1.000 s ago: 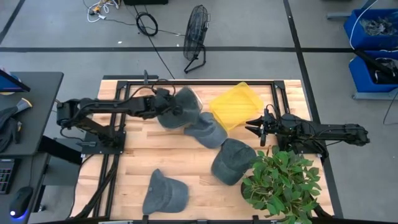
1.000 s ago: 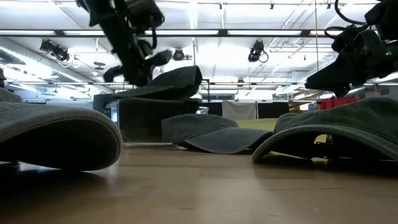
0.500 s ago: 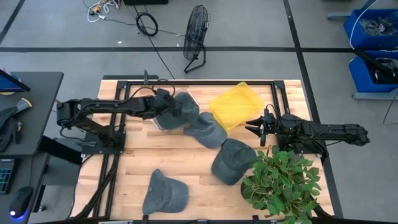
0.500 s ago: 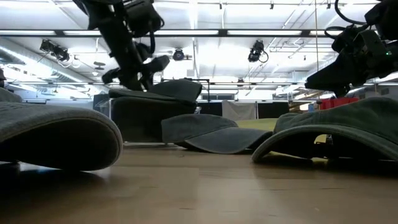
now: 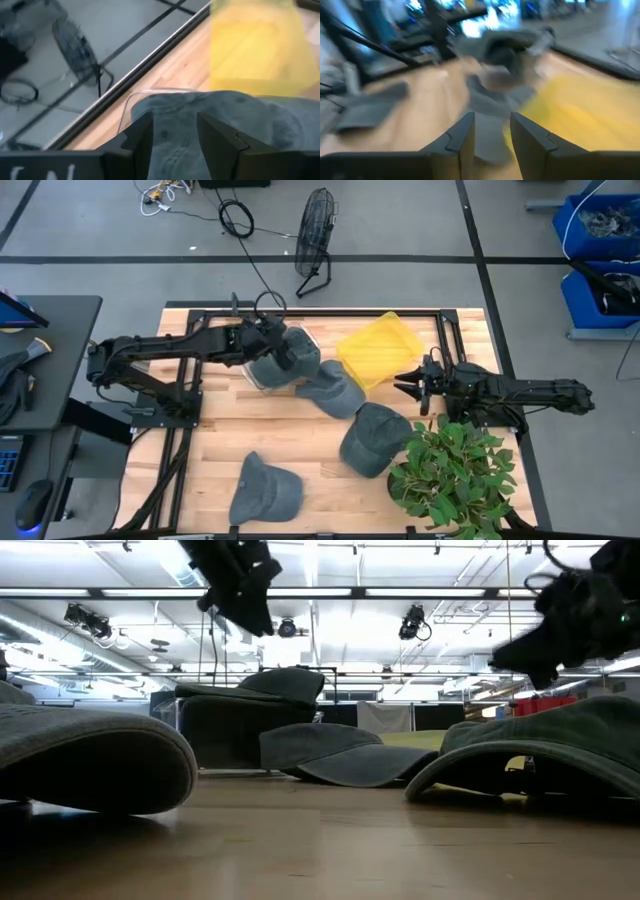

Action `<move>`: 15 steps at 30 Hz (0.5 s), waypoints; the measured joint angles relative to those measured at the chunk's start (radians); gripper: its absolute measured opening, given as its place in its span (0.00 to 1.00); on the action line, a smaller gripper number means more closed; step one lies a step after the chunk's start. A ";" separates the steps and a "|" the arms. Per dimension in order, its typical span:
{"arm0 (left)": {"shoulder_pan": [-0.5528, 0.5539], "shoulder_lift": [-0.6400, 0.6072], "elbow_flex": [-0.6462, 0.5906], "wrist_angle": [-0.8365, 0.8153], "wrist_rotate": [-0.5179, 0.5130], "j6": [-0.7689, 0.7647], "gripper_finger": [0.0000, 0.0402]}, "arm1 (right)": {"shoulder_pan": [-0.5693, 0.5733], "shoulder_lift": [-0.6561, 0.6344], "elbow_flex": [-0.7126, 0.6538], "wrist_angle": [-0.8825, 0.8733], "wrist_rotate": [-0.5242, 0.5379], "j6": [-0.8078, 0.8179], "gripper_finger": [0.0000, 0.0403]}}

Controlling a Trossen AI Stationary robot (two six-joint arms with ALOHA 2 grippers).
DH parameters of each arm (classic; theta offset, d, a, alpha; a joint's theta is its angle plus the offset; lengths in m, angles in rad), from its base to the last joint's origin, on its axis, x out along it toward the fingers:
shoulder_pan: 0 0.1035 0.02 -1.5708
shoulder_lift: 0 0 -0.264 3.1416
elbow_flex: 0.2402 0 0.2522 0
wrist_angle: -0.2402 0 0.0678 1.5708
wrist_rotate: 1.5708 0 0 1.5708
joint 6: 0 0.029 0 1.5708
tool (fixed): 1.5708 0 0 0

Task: Pick & Place hat
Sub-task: Put the black cap into the transparent bin

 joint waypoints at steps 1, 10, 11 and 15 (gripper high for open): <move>-0.005 0.000 0.000 0.008 0.000 0.030 0.37 | 0.000 0.000 0.000 0.036 -0.022 -0.011 0.32; -0.012 -0.011 -0.001 0.096 -0.001 0.190 0.35 | 0.002 0.180 0.147 -0.051 -0.045 -0.008 0.32; -0.012 -0.011 0.000 0.101 -0.006 0.194 0.35 | 0.005 0.225 0.171 -0.051 -0.058 -0.004 0.32; -0.011 -0.011 0.000 0.107 -0.021 0.189 0.35 | 0.039 0.426 0.273 -0.069 -0.124 0.002 0.32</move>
